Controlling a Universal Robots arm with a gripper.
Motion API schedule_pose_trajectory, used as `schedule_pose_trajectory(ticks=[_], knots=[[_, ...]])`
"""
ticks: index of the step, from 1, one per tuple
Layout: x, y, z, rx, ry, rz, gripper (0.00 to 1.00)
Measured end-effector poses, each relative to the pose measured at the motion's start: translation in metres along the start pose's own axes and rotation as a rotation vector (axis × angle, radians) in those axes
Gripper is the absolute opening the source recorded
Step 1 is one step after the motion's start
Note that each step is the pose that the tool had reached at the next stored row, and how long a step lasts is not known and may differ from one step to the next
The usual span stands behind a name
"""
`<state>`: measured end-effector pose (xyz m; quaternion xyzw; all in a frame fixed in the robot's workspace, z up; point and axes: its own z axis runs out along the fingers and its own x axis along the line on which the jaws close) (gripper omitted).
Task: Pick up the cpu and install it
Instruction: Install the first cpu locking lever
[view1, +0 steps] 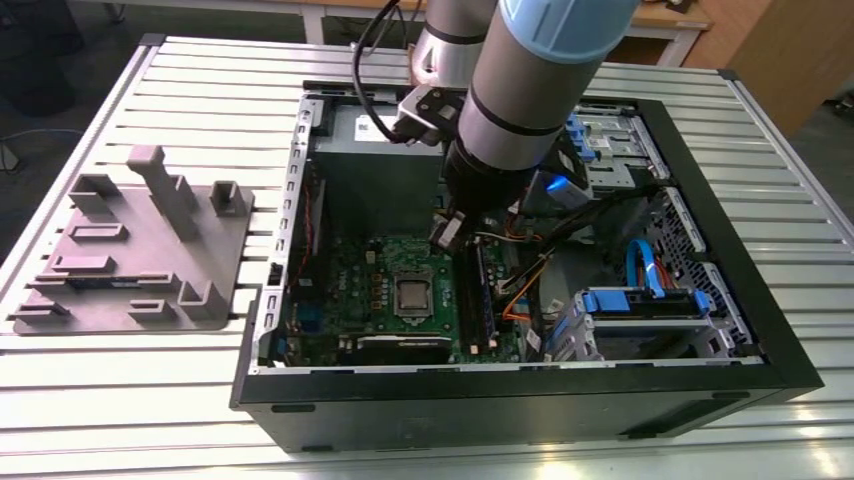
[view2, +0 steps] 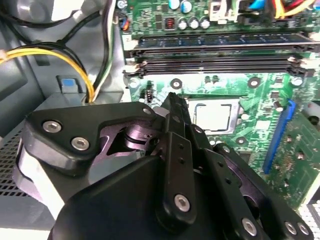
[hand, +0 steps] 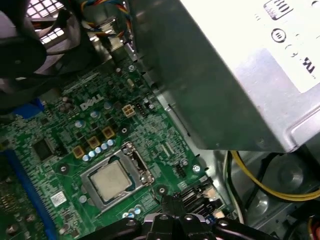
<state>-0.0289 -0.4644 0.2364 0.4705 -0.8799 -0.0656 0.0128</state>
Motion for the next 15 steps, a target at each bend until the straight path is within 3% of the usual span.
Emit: schedule_pose_trajectory(ticks=[8, 15], knots=[[0.0037, 0.0037, -0.0005, 0.0034, 0.0005, -0.023, 0.10], [0.0114, -0.0008, -0.0013, 0.0038, -0.0007, -0.029, 0.10]])
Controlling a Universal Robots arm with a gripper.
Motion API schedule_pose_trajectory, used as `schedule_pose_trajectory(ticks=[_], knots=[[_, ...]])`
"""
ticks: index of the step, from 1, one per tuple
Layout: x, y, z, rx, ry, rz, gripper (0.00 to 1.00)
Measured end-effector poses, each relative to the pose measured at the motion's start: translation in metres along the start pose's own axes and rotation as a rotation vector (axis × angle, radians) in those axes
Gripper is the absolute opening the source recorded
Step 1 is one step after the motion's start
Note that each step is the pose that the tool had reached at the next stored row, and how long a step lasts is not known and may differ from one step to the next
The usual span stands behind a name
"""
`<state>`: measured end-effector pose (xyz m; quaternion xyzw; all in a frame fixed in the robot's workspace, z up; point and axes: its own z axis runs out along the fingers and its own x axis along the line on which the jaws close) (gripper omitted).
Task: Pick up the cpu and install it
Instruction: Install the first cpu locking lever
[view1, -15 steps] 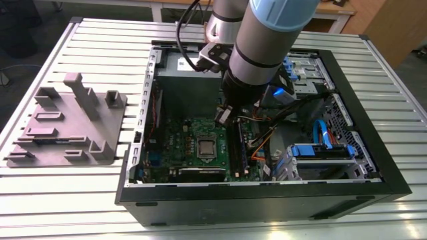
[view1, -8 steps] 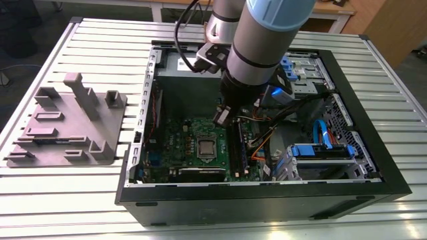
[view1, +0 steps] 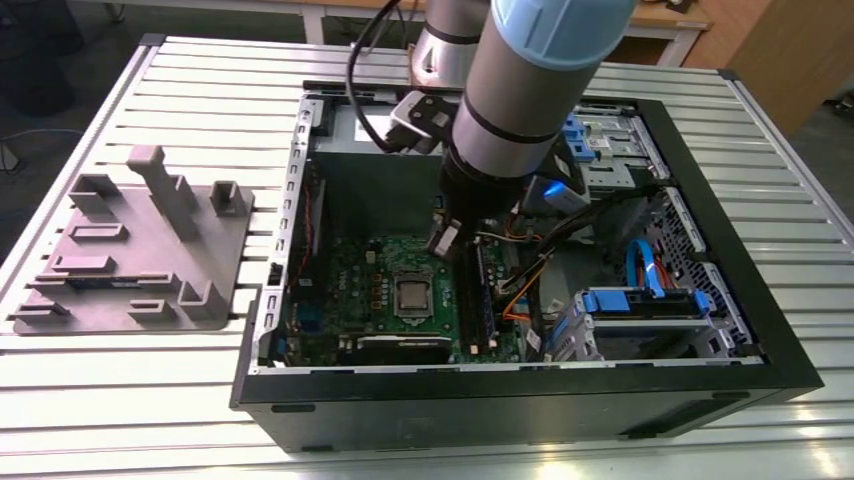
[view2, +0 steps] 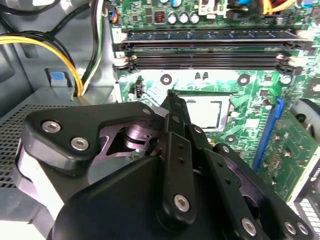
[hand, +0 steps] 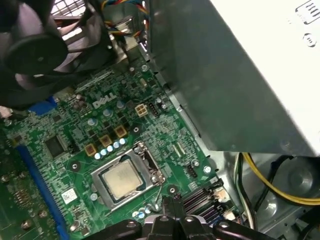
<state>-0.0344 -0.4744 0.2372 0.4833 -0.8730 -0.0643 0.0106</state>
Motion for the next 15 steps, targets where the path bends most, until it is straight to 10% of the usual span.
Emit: schedule_pose_trajectory(ticks=[5, 15], knots=[[0.0039, -0.0022, -0.0004, -0.0022, -0.0008, -0.015, 0.10], [0.0045, -0.0024, 0.0008, -0.0077, 0.0158, -0.149, 0.10]])
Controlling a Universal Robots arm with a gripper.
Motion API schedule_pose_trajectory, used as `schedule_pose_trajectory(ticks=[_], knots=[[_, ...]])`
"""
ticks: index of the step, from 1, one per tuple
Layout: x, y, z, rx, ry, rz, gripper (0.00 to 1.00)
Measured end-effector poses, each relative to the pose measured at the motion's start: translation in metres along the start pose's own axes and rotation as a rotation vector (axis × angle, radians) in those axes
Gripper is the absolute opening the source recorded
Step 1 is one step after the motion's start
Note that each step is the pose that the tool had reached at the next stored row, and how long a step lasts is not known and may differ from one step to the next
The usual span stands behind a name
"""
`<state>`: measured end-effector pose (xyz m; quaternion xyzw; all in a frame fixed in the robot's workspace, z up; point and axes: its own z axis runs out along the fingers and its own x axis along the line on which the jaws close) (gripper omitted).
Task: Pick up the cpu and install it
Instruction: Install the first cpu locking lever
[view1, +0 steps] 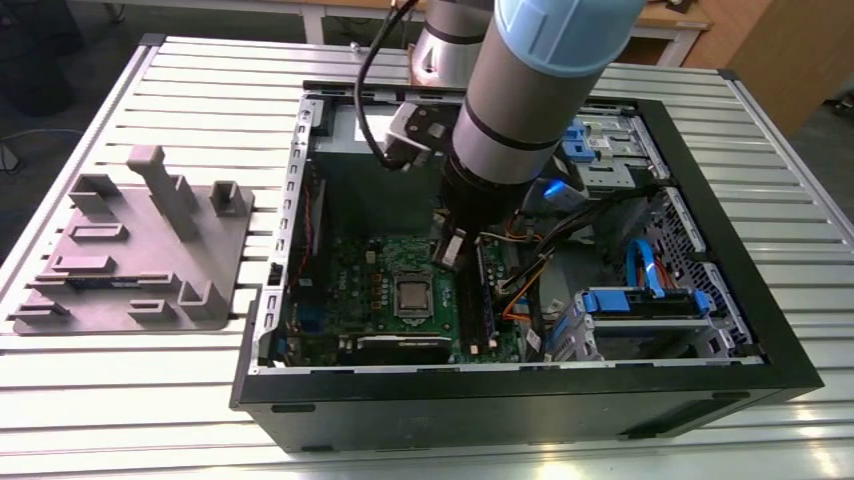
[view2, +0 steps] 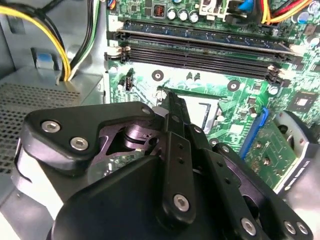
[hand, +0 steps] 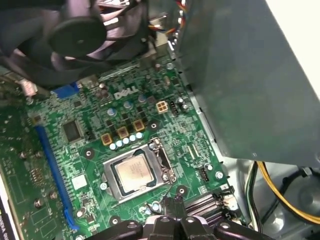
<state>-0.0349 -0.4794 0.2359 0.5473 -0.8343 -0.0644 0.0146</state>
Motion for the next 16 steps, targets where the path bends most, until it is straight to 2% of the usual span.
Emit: schedule_pose_trajectory(ticks=[9, 16], knots=[[0.0082, -0.0007, 0.0006, 0.0032, 0.0018, -0.034, 0.10], [0.0100, -0.0014, 0.0033, 0.0144, 0.0037, -0.095, 0.10]])
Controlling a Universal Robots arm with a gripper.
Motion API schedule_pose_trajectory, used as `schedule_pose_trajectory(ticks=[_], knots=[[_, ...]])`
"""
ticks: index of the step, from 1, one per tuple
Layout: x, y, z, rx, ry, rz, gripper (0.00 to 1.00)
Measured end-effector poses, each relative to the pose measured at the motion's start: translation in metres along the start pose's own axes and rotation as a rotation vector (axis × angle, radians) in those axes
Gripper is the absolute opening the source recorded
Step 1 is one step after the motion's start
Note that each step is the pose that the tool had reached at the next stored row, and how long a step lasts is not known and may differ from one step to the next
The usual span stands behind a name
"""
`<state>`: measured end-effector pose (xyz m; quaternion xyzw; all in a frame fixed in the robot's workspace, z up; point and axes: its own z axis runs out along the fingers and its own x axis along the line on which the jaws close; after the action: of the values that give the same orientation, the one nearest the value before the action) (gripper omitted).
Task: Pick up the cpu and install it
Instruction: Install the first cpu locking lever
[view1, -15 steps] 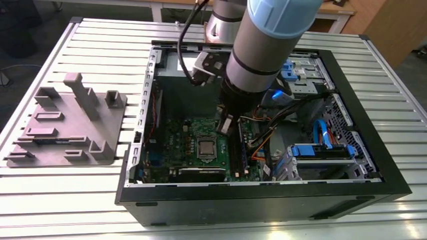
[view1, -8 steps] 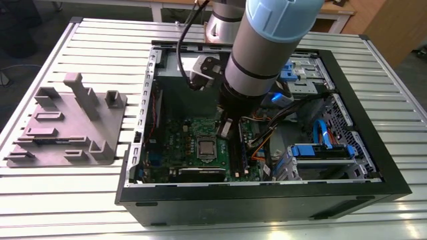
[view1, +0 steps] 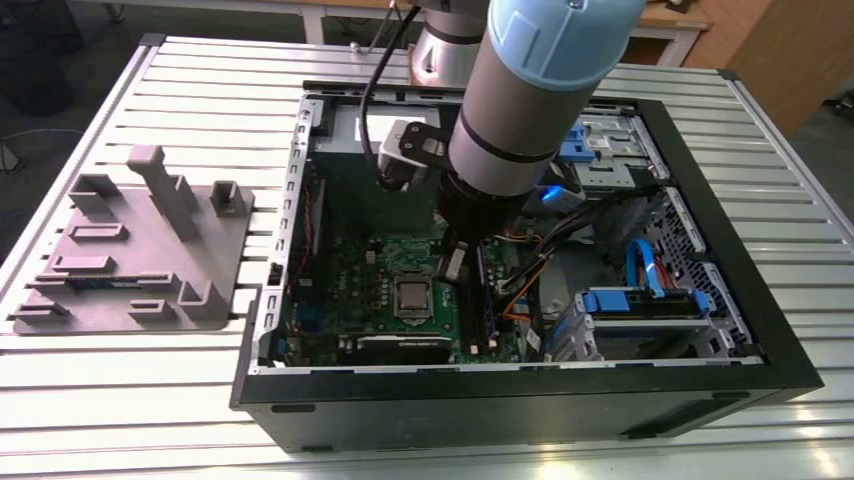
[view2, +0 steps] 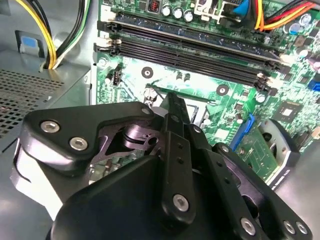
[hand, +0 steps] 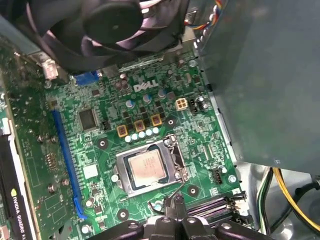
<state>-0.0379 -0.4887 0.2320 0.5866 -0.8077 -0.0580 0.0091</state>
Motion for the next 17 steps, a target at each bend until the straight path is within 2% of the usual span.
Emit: schedule_pose_trajectory(ticks=[2, 7, 17], knots=[[0.0022, -0.0002, 0.0005, 0.0040, -0.0007, -0.007, 0.10], [0.0093, 0.0001, 0.0004, 0.0082, -0.0012, -0.018, 0.10], [0.0095, 0.0001, 0.0004, 0.0083, -0.0011, -0.020, 0.10]])
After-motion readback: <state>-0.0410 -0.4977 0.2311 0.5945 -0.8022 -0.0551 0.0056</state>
